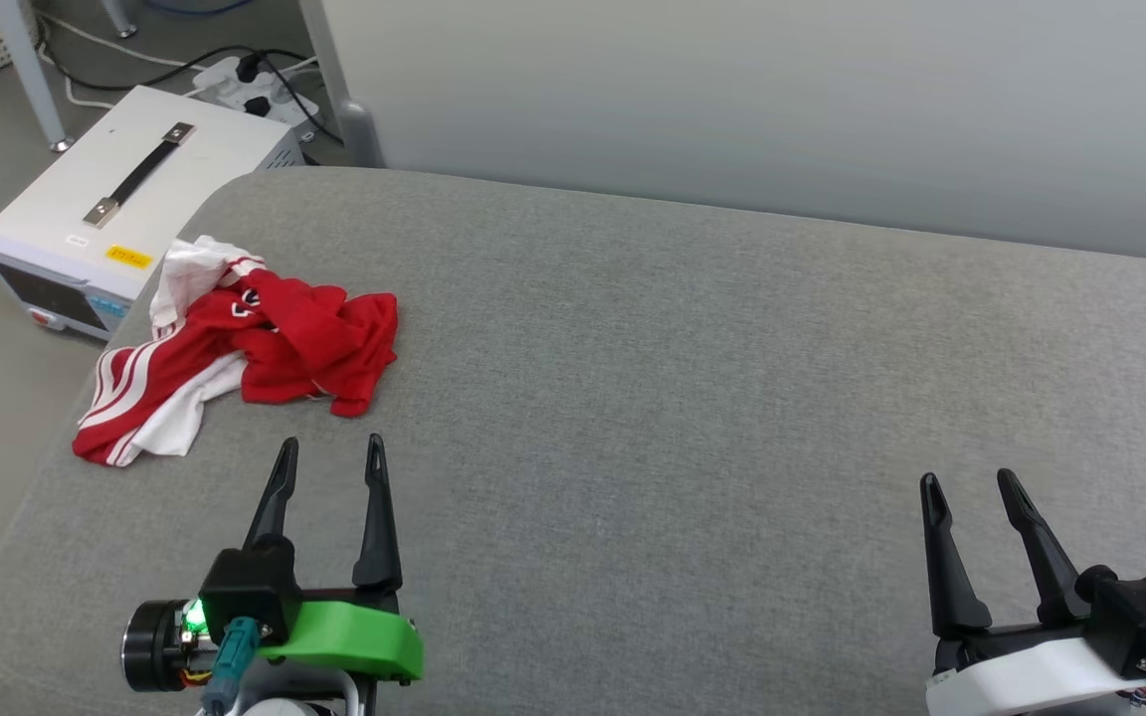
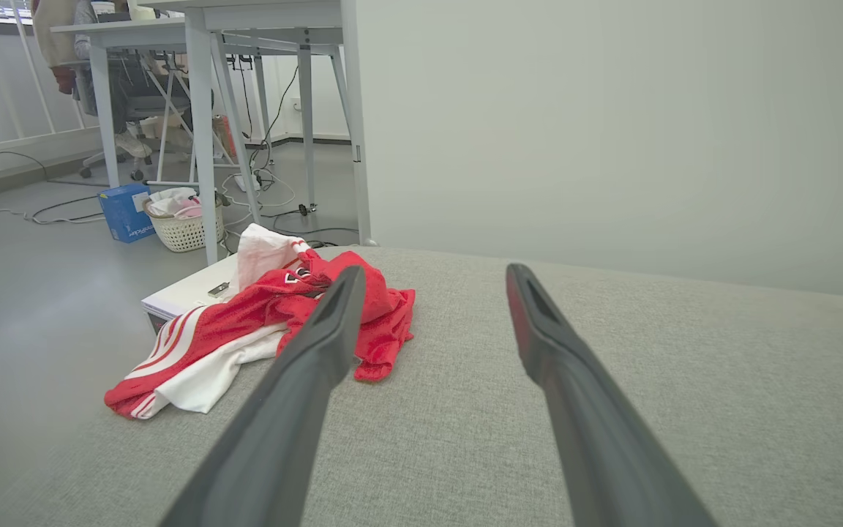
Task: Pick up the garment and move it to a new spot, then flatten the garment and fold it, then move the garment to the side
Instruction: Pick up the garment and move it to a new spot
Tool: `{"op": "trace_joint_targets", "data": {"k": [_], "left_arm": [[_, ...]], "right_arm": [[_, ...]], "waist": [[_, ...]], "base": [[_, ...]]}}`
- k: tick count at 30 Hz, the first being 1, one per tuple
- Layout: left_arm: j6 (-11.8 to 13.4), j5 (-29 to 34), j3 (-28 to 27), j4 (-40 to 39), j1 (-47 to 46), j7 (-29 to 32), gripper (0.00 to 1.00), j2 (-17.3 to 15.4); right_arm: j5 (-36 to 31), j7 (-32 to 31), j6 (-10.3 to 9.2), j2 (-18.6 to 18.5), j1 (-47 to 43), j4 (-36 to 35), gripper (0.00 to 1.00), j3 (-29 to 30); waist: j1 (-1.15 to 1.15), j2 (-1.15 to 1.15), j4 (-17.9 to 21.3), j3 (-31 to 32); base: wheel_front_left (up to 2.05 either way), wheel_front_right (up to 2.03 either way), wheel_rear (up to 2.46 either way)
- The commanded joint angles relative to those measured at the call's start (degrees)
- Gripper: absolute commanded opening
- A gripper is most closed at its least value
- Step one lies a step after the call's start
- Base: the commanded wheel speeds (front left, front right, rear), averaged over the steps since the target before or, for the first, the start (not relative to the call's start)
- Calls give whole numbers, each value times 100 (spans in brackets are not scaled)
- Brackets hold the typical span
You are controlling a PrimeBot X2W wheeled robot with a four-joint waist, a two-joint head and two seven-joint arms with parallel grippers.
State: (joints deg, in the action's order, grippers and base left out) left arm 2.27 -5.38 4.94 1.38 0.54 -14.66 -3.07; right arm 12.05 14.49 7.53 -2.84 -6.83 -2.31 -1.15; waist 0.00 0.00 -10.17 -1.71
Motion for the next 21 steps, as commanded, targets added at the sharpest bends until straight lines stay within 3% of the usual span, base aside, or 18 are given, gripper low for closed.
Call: {"op": "trace_joint_targets", "data": {"k": [1, 21], "left_arm": [[10, -34, -28, 18, -57, -34, 100, 19], [66, -303, -192, 93, -78, -34, 100, 19]], "right_arm": [[-54, 51, -4, -4, 41, -24, 100, -4], [-243, 51, -4, -4, 160, -104, 100, -90]], "waist": [[0, 0, -323, -91], [0, 0, -1548, -273]], "base": [[0, 0, 0], [0, 0, 0]]}}
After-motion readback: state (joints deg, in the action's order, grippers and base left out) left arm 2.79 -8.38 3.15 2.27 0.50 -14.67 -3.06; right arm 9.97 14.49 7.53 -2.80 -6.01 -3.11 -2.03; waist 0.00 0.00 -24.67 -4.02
